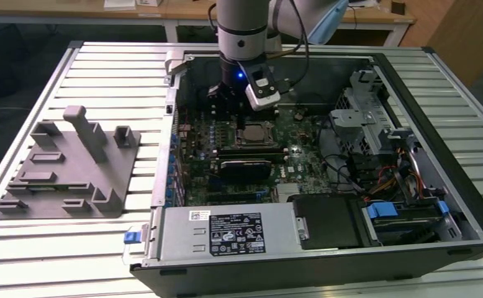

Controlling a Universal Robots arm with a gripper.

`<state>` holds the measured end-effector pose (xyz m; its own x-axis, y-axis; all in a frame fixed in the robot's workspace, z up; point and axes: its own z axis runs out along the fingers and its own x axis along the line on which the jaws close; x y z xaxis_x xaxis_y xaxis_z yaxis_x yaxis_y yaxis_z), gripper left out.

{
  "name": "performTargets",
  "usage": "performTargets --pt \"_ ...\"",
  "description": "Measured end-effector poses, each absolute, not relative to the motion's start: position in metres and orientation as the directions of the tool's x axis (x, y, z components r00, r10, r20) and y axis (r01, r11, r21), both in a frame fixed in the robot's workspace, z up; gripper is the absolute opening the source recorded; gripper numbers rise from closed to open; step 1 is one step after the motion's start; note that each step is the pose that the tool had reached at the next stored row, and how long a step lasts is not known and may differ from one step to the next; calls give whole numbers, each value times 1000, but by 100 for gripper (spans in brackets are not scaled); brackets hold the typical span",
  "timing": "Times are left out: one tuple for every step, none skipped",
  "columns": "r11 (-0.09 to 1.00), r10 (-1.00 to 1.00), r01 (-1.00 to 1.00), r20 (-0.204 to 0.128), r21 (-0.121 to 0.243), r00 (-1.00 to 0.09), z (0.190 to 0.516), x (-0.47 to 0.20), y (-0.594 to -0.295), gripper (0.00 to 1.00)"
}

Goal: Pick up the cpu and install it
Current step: 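Close the cpu cover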

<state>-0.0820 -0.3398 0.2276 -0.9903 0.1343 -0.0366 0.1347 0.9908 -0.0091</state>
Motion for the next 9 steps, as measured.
performTargets --pt "991 134 135 -36 -9 -990 228 -81 -340 11" --pt "991 134 135 -36 -9 -990 228 -79 -340 11" --pt "991 134 135 -37 -9 -990 228 -76 -340 11" --pt "991 134 135 -37 -9 -990 228 -73 -340 11" --pt "991 134 135 -37 -9 -990 228 -70 -340 11" --pt "991 135 135 -37 -9 -990 228 -66 -340 11" --pt "991 134 135 -37 -9 -990 228 -63 -340 11" --pt "991 134 135 -37 -9 -990 228 -59 -340 11" --pt "991 134 135 -37 -9 -990 228 -56 -339 11"
